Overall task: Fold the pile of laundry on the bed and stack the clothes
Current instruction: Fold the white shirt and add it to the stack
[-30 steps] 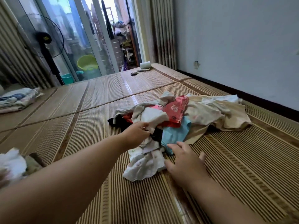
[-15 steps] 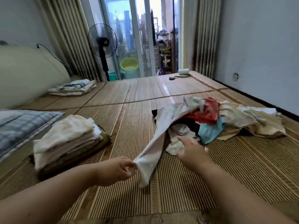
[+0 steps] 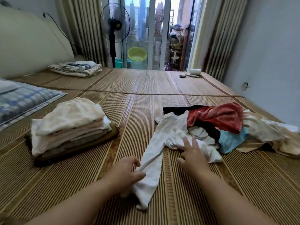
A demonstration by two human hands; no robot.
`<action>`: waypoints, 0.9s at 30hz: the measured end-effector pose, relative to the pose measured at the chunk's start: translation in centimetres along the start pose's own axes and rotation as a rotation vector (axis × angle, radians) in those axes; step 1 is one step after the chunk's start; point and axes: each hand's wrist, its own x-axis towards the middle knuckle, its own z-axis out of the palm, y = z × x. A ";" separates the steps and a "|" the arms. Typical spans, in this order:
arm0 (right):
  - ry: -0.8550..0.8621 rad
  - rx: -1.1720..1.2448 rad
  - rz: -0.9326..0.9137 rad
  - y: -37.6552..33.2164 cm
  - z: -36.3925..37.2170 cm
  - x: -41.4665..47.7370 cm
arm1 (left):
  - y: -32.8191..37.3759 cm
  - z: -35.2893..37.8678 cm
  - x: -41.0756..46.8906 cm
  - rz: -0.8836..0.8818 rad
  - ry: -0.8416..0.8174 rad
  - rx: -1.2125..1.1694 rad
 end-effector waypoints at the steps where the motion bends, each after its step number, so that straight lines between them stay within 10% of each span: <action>1: -0.024 0.071 0.050 0.7 0.0 0.8 | -0.1 0.3 0.7 0.015 -0.022 -0.006; 8: -0.055 -0.128 0.087 1.7 -0.2 2.4 | -0.1 2.1 3.7 0.075 -0.071 0.024; 19: -0.312 0.619 -0.163 -2.7 -4.2 -2.9 | -0.2 1.9 3.2 -0.018 -0.004 0.128; 27: -0.660 -0.185 0.109 2.4 -6.1 -2.5 | 0.8 1.0 2.0 -0.059 -0.227 0.301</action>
